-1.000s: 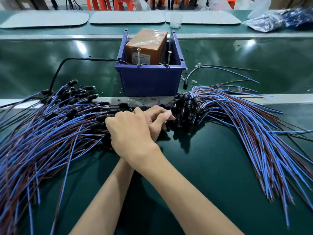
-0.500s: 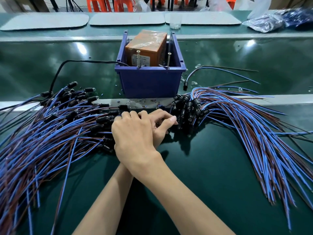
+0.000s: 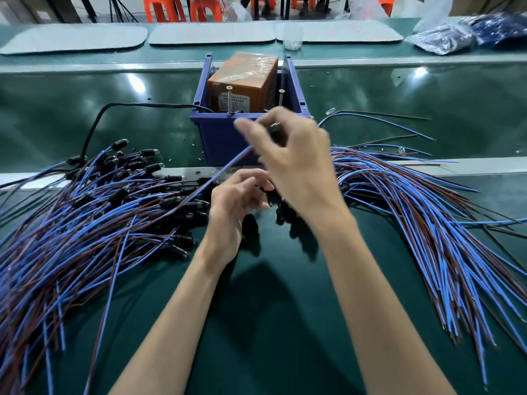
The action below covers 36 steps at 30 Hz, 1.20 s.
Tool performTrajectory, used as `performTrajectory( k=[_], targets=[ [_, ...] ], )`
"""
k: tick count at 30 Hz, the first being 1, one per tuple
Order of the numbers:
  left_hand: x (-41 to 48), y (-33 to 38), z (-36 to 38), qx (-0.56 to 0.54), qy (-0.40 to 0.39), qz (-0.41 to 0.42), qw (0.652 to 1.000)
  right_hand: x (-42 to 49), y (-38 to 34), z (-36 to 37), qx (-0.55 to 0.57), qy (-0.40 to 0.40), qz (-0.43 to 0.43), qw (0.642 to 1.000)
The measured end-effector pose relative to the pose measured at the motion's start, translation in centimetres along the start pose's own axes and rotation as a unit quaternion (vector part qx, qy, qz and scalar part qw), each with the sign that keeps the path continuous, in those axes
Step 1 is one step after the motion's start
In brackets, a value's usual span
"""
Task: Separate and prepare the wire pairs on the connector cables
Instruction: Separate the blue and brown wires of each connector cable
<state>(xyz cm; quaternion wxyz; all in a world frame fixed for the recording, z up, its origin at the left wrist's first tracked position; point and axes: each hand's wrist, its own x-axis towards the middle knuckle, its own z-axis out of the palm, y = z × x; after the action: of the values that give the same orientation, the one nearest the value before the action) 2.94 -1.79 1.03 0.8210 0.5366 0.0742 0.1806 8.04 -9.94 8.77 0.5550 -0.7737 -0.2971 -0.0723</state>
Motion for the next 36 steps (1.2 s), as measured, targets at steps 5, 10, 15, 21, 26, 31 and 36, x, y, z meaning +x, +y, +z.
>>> performTrajectory(
  k=[5,10,15,21,26,31,36],
  targets=[
    [0.2,0.0,-0.3,0.024,-0.007,-0.008,1.000,1.2,2.2,-3.5,0.027,0.057,0.048,0.997],
    [0.3,0.2,-0.6,-0.031,0.012,0.003,0.999,1.5,2.4,-4.8,0.213,0.027,0.099,0.972],
    [0.4,0.4,-1.2,-0.129,0.006,-0.012,0.992,1.3,2.0,-5.3,0.250,0.029,0.092,0.964],
    [0.7,0.4,-0.4,-0.130,0.077,-0.013,0.988,1.2,2.0,-5.5,0.225,0.037,0.129,0.965],
    [0.9,0.0,-0.1,-0.055,0.107,-0.018,0.993,1.5,2.2,-5.9,0.199,0.069,0.138,0.968],
    [0.9,0.0,0.1,-0.025,0.126,-0.020,0.992,1.5,2.3,-6.0,0.229,0.066,0.137,0.962],
    [0.9,0.0,0.2,-0.025,0.128,-0.006,0.991,1.6,2.9,-7.5,0.256,0.111,0.139,0.950]
  ],
)
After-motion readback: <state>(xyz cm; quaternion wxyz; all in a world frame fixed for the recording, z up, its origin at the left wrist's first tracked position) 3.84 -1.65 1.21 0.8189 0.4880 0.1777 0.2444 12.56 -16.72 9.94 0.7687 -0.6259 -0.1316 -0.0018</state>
